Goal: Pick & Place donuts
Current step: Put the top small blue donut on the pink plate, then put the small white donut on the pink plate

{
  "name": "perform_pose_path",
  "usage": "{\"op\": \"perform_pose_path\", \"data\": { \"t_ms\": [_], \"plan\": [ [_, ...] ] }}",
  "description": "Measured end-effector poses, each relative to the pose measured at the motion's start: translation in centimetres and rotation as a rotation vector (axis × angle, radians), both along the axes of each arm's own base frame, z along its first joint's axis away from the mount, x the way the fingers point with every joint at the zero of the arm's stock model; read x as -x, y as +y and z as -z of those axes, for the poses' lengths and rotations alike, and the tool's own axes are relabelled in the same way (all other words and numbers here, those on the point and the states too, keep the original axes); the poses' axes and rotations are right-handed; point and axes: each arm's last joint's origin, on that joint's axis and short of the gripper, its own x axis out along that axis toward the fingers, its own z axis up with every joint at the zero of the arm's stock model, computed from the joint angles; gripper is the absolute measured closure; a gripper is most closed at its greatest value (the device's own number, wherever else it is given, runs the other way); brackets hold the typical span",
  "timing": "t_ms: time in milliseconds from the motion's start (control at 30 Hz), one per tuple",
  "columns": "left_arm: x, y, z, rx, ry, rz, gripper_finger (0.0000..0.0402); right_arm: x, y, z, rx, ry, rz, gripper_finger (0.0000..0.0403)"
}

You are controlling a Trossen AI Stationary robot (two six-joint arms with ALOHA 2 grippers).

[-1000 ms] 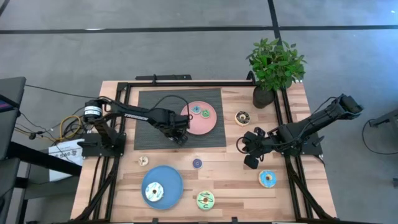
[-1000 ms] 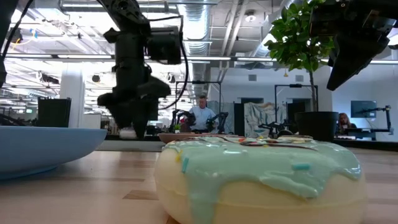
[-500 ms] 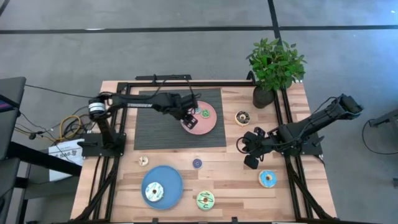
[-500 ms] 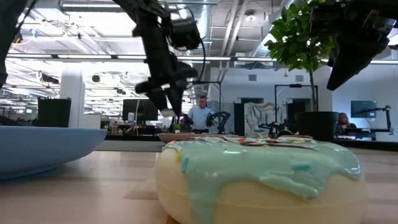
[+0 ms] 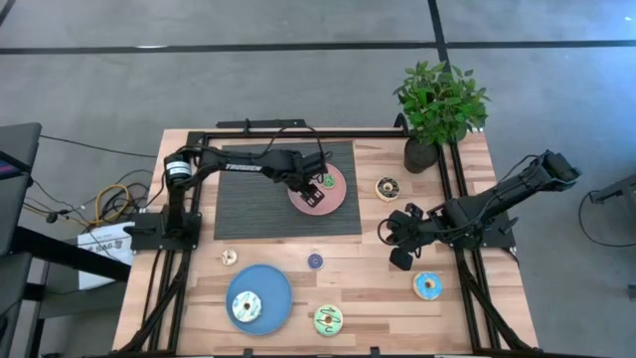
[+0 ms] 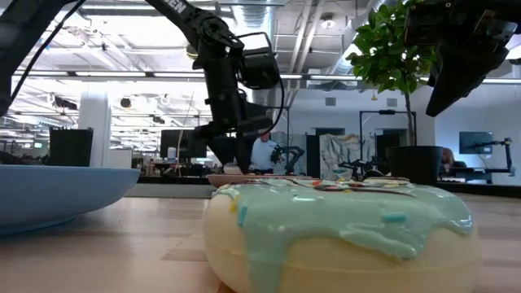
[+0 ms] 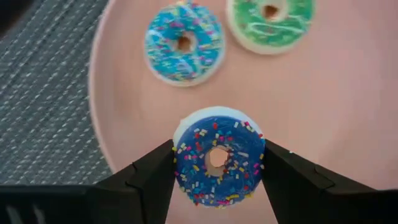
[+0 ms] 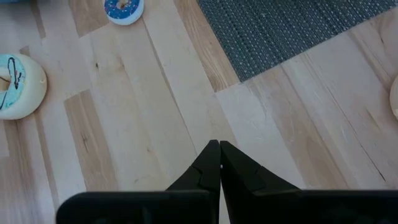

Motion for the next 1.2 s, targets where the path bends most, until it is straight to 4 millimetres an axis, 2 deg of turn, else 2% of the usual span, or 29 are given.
{"op": "perform_pose_path", "data": {
  "t_ms": [233,800,933,1200],
  "plan": [
    [0.4,1.3,0.0,0.018,-0.003,-0.027,0.0191,0.0,0.0,0.0,0.0,0.0,0.0,0.0402],
    [0.5,1.3,0.0,0.029,-0.001,0.001,0.019,-0.1,0.0,0.0,-0.003,-0.006,0.0,0.0402],
    [0.5,1.3,0.0,0.027,0.002,0.014,0.0171,-0.1,0.0,-0.1,-0.006,-0.012,0.0,0.0402],
    [0.5,1.5,0.0,0.027,0.002,0.01,0.0108,-0.2,0.1,-0.1,-0.011,-0.024,0.0,0.0402]
  ]
}}
